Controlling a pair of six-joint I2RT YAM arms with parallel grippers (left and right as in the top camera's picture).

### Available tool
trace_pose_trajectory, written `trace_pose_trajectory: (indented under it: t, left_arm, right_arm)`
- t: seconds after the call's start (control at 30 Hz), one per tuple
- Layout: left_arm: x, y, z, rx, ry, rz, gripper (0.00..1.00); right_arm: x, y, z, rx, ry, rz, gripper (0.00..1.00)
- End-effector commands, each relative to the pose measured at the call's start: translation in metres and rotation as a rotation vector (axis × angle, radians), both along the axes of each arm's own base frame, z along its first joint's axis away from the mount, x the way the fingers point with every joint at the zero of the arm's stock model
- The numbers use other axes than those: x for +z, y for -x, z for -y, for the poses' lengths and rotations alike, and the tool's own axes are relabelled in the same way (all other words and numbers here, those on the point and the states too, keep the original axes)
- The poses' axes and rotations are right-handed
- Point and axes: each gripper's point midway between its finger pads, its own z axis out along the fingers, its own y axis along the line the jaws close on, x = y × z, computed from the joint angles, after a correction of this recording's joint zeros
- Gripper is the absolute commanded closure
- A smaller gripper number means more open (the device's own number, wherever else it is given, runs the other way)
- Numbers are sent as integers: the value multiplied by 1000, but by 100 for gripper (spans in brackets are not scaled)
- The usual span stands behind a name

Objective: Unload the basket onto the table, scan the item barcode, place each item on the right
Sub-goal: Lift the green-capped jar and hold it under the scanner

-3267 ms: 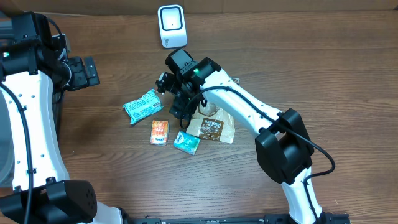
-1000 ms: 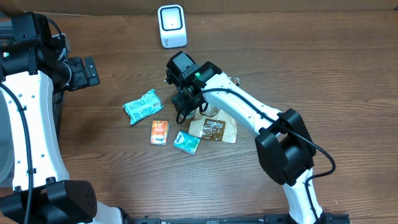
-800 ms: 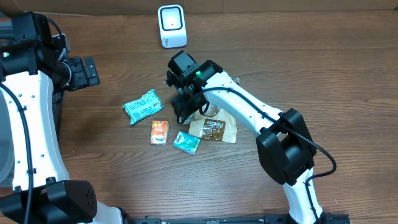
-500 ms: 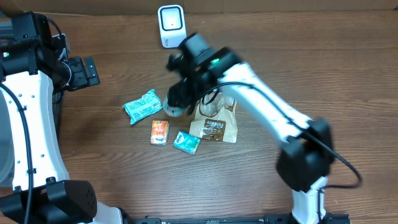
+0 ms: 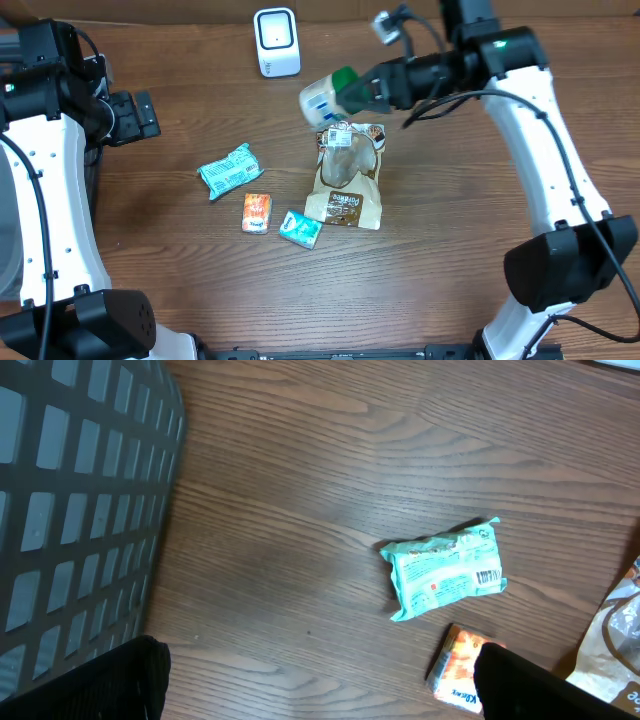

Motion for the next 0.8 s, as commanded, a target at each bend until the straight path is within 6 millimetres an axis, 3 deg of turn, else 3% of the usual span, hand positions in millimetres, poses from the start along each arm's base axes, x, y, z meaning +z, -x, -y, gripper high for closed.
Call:
trace_pose_trajectory:
  t: [0.0,0.13,0.77]
  left_arm:
    - [11,1,-2,-3,-14,31,1]
    - [11,1,-2,-3,-14,32,0]
    - [11,1,-2,-3,-14,32,0]
  right_arm:
    - [31,10,9,60,-140,81,63]
    - [34,13,17,63,-164,87,63]
    - [34,15,17,56,-165,45,67]
